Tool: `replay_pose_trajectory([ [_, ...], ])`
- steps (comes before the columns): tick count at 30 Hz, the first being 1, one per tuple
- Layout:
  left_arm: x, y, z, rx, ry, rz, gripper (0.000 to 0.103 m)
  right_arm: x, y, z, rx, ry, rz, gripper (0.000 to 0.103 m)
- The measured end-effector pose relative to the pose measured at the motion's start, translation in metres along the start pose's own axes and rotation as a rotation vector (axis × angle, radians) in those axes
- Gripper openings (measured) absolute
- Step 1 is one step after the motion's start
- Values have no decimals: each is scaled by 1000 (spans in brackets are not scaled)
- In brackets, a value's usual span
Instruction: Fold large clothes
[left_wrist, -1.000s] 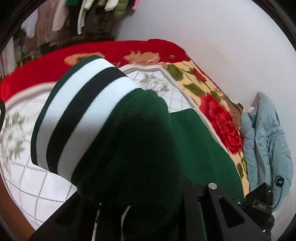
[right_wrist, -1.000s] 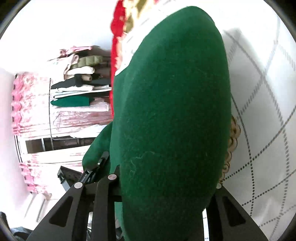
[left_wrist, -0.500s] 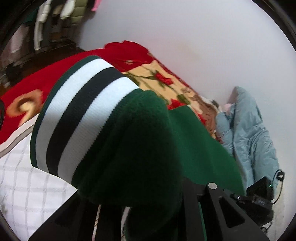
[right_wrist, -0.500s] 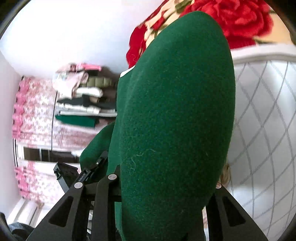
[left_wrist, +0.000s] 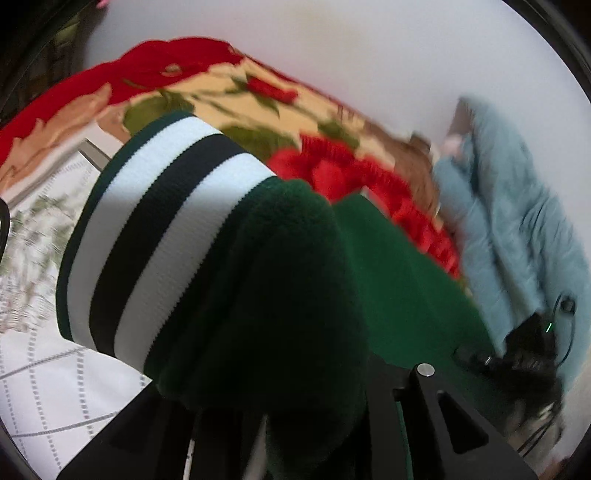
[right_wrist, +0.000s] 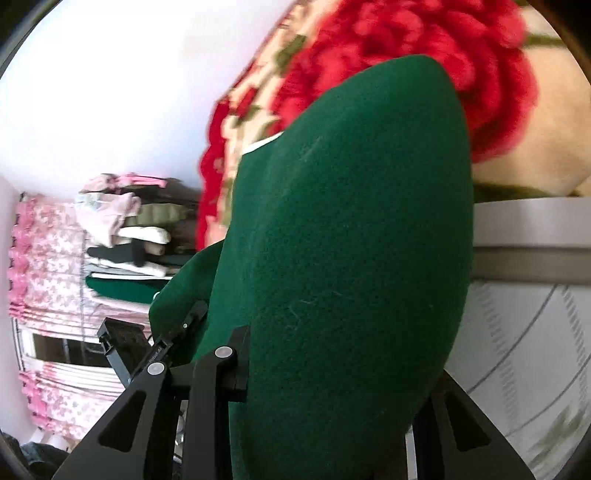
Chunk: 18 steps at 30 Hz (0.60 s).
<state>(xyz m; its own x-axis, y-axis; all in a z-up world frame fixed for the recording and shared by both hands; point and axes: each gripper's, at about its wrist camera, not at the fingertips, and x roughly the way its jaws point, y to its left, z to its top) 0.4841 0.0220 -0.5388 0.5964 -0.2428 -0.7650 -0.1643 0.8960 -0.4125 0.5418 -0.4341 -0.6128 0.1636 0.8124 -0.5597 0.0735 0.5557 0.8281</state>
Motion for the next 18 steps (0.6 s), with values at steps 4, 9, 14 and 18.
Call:
replay_pose_trajectory([
  [4, 12, -4, -20, 43, 20, 43, 23, 21, -25, 0, -3, 41, -19, 35],
  [9, 4, -9, -27, 60, 42, 85, 33, 37, -18, 2, 1, 44, -115, 52],
  [14, -8, -19, -28, 113, 98, 198, 81, 49, 34, -7, -22, 10, -364, 69],
  [18, -34, -24, -36, 150, 140, 275, 96, 52, 74, -36, -141, -39, -672, 95],
])
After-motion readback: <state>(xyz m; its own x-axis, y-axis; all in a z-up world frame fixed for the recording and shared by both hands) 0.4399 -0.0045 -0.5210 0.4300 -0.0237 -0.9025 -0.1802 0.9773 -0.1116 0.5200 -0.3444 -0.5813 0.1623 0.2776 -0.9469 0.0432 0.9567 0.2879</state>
